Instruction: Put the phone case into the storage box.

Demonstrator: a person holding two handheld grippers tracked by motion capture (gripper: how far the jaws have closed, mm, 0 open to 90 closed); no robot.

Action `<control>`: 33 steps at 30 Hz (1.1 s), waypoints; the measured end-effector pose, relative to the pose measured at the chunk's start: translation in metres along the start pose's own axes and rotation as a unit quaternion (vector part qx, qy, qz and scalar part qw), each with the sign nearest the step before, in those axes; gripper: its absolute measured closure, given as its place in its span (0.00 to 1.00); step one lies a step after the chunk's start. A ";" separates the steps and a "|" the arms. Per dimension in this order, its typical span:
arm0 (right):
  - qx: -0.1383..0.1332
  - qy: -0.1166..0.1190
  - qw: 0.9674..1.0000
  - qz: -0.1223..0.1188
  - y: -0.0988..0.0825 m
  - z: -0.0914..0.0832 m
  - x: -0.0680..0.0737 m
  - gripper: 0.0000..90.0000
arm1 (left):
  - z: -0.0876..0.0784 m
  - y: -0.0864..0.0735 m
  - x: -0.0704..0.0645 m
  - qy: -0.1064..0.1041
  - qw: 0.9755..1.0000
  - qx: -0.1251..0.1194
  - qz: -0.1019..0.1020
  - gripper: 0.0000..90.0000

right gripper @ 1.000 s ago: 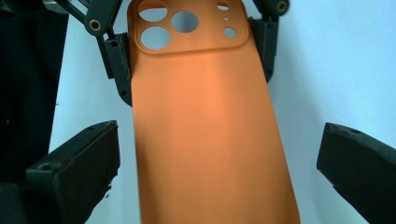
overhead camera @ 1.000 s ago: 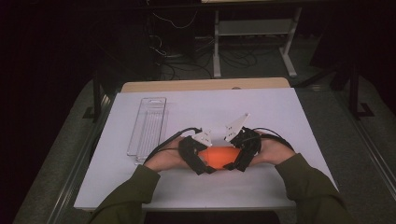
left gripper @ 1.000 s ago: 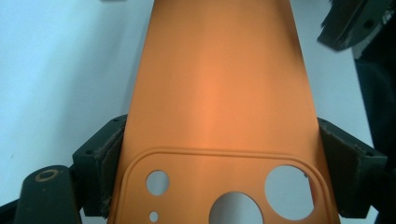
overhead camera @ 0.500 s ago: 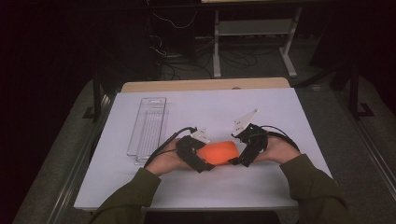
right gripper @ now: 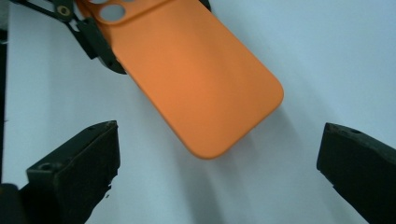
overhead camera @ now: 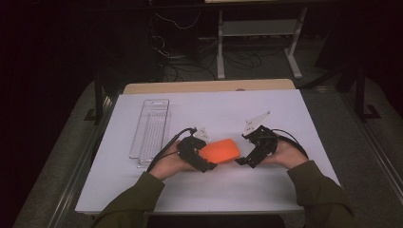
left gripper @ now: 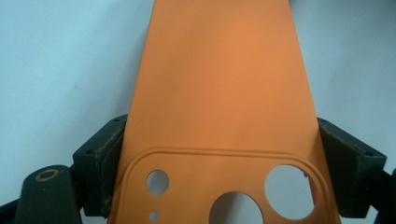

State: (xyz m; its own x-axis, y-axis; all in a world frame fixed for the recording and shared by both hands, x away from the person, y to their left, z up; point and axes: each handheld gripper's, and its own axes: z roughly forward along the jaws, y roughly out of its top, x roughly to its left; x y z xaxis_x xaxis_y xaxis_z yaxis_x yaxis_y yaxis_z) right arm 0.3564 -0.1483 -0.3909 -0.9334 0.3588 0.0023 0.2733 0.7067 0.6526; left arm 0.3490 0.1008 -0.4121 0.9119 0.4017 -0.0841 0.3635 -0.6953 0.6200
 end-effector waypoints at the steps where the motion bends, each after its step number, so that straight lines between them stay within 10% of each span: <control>1: -0.001 -0.010 1.000 0.017 -0.002 0.001 0.001 0.00 | 0.000 0.000 0.001 0.005 1.000 0.001 -0.005 0.17; 15: -0.030 -0.085 0.988 0.129 -0.016 -0.006 0.017 0.00 | -0.005 0.001 0.009 0.027 0.999 -0.001 -0.034 0.17; 33: -0.059 -0.125 0.981 0.134 -0.029 0.014 0.023 0.00 | -0.009 -0.001 0.012 0.039 0.997 -0.020 -0.069 0.17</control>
State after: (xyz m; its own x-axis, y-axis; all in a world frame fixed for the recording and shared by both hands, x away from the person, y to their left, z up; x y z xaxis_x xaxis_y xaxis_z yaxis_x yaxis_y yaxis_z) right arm 0.3300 -0.1518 -0.4204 -0.7412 0.6712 0.0103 0.4588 0.4953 0.7376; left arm 0.3580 0.1116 -0.4065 0.8354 0.5382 -0.1119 0.4757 -0.6058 0.6378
